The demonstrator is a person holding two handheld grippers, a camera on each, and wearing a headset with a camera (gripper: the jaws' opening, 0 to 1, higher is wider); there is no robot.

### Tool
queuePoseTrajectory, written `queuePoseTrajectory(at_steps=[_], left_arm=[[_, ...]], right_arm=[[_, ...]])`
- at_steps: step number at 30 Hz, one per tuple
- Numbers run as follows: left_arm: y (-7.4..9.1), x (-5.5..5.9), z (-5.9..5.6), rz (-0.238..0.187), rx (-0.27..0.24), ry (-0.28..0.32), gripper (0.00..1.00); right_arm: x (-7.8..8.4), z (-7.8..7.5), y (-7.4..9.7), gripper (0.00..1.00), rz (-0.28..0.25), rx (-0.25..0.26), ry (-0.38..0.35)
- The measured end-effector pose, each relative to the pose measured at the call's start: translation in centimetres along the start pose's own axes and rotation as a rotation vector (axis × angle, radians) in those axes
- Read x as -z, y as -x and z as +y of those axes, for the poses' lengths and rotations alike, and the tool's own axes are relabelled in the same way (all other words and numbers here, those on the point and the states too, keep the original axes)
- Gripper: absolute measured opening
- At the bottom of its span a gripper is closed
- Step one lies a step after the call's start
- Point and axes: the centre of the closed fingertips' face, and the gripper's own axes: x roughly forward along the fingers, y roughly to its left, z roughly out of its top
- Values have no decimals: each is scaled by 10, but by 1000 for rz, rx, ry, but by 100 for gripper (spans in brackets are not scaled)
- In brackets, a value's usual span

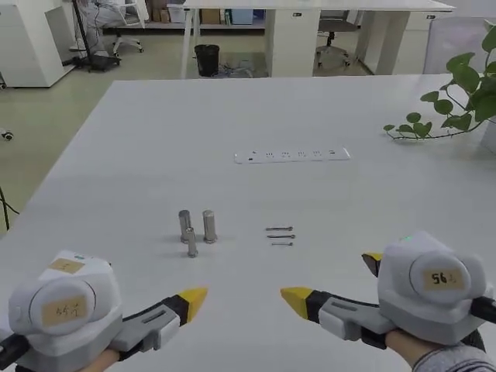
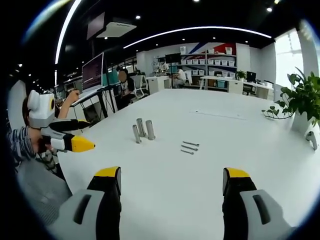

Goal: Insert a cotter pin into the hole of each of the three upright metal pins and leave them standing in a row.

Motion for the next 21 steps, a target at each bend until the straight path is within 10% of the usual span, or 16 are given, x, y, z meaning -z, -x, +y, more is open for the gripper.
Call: queuePoseTrajectory(at_steps=[21], left_arm=[[3,0,-1,3,-5,-24,78]], right_arm=[[-3,8,2,77,-11,-18,-30]])
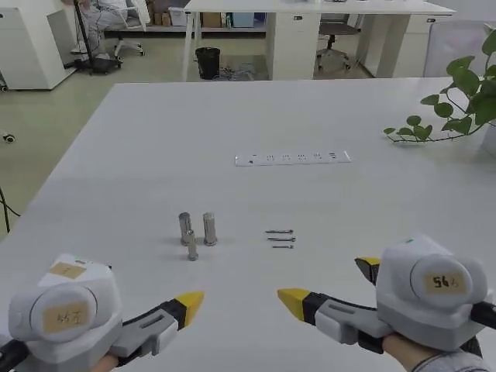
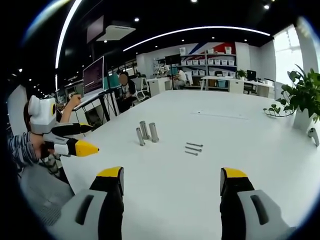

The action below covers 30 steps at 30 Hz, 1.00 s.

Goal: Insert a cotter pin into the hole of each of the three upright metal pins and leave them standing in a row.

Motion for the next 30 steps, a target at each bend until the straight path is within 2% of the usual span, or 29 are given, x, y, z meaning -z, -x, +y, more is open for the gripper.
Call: queuePoseTrajectory(at_steps=[7,13,21,27,30], left_arm=[[1,3,0,1,0,25,78],[2,4,1,2,-1,23,78],[2,1,2,-7,2,13,76],[0,0,3,-7,6,-3,71],[-8,-1,2,0,19,-21,67]], right_arm=[[0,3,-1,77,1,-1,20],[-2,3,0,76,-5,1,42],[-4,3,0,76,-12,-6,33],[-5,3,1,75,-12,-10,39],[-4,3,1,74,-8,-13,40]])
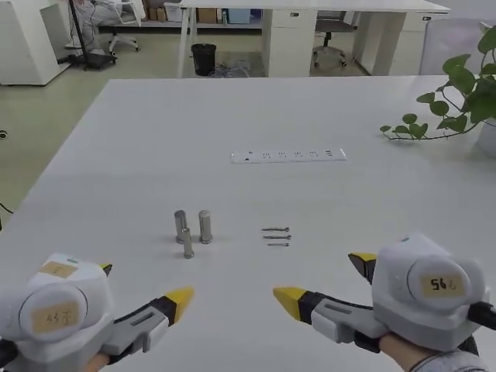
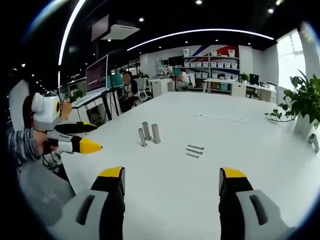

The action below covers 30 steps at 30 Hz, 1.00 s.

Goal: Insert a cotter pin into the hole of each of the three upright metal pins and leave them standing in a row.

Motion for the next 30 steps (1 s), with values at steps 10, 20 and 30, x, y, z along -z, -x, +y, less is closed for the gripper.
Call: queuePoseTrajectory(at_steps=[10,20,30], left_arm=[[-37,-9,3,8,51,-45,53],[-79,-8,7,31,89,-83,46],[-111,-3,4,49,124,-102,38]], right_arm=[[-3,-1,-2,72,-12,-22,-12],[1,-3,-9,72,-4,-55,19],[11,-2,-15,71,37,-88,13]])
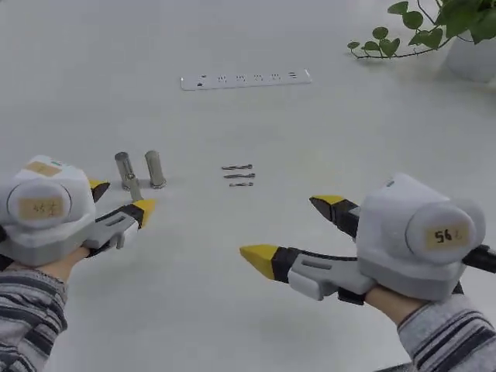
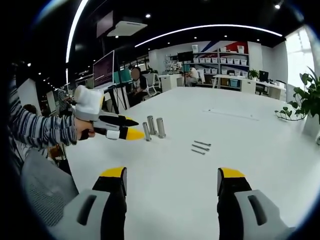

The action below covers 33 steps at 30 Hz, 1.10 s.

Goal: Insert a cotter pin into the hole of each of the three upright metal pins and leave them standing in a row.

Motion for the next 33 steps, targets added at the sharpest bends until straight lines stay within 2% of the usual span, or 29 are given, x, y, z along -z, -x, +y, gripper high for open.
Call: queuePoseTrajectory(at_steps=[4,9,14,17,21,26,29,33], left_arm=[[-13,2,2,14,10,-25,35],[-22,4,7,15,11,-17,31],[-28,9,5,24,21,-17,19],[-31,11,6,35,13,-3,15],[-33,11,8,31,10,-3,12],[-36,9,10,21,19,32,6],[-36,9,10,16,29,64,6],[-36,9,9,16,35,57,6]], right_arm=[[4,-1,-3,72,15,-5,-6],[5,0,-5,72,21,-10,-9],[5,-1,-6,72,19,-10,-24],[6,-2,-8,72,25,-10,-33],[6,-3,-7,72,27,-4,-37],[9,-5,-8,72,35,1,-41],[11,-5,-9,72,40,3,-45],[11,-4,-9,71,45,0,-52]])
